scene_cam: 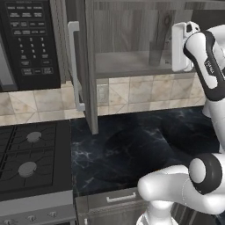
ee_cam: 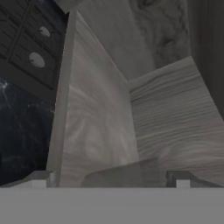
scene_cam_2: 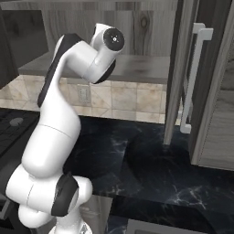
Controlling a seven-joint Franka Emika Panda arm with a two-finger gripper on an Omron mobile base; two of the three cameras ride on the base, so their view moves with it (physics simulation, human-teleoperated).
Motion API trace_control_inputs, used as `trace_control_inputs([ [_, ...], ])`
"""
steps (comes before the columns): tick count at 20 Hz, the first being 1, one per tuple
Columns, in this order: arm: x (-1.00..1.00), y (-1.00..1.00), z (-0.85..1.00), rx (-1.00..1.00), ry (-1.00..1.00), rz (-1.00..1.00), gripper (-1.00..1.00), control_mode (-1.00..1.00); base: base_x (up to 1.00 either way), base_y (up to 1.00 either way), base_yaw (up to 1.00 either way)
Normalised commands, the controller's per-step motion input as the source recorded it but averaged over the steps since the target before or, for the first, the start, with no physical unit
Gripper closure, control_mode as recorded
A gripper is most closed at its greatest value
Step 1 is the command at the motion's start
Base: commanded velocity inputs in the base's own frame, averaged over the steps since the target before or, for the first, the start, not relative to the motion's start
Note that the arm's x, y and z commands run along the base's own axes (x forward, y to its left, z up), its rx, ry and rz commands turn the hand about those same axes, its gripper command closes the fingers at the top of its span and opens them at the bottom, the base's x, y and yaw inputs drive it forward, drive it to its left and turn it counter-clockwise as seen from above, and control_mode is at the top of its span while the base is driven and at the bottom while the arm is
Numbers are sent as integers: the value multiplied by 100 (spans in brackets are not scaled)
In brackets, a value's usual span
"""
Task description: There is a bowl on the dining counter. Grab a lemon wedge from the fridge and place it in the bowl. Then get the liquor bottle and glass cup from the cabinet and place them next to the bowl.
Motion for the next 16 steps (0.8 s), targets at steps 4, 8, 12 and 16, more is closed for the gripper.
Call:
trace_control_inputs([
  [4, 22, -2, 1, 0, 0, 0, -100, -100, 0, 0, 0],
  [8, 12, -9, 13, 0, 0, 0, -100, -100, 0, 0, 0],
  [12, 5, -7, 10, 0, 0, 0, -100, -100, 0, 0, 0],
  [16, 0, 0, 6, 0, 0, 0, -100, -100, 0, 0, 0],
])
